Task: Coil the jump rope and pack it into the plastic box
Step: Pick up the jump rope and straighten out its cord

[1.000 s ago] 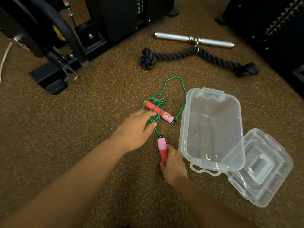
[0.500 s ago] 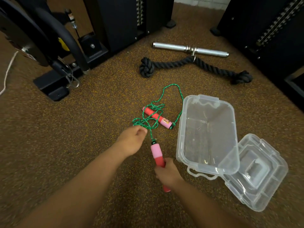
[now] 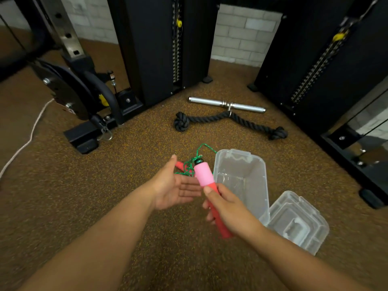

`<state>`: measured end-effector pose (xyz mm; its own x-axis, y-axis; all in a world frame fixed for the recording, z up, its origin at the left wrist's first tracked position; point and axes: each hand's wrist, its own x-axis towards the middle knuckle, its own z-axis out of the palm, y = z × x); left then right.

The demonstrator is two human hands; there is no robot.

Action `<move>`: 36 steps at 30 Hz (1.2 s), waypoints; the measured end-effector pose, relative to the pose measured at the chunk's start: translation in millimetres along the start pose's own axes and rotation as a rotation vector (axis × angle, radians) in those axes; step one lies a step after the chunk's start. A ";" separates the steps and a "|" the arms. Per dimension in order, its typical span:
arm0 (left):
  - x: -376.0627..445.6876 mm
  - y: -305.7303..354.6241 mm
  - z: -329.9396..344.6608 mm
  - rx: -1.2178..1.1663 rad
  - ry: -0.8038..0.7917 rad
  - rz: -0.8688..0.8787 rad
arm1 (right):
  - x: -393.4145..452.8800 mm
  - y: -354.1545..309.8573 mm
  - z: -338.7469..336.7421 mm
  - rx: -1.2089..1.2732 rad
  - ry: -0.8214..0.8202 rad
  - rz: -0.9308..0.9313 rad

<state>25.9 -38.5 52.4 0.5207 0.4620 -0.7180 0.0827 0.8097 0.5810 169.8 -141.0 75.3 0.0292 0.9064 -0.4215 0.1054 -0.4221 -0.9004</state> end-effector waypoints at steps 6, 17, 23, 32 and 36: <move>-41.2 4.5 53.1 -0.070 -0.201 0.058 | -67.8 -50.6 -33.5 0.062 -0.047 -0.096; -49.8 -0.7 72.5 -0.234 -0.261 0.124 | -99.6 -22.3 -38.9 0.002 -0.136 -0.157; -45.7 3.9 79.2 -0.244 -0.258 0.122 | -96.7 -11.5 -40.0 -0.055 -0.156 -0.140; -53.6 9.8 80.6 -0.201 -0.260 0.145 | -93.7 8.8 -43.2 -0.098 -0.142 -0.111; -57.8 12.5 87.4 -0.119 -0.251 0.189 | -94.1 9.3 -42.3 -0.107 -0.146 -0.127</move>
<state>71.1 -86.6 134.7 0.7119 0.5162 -0.4762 -0.1273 0.7617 0.6353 210.1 -229.4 111.2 -0.1347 0.9366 -0.3235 0.2040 -0.2933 -0.9340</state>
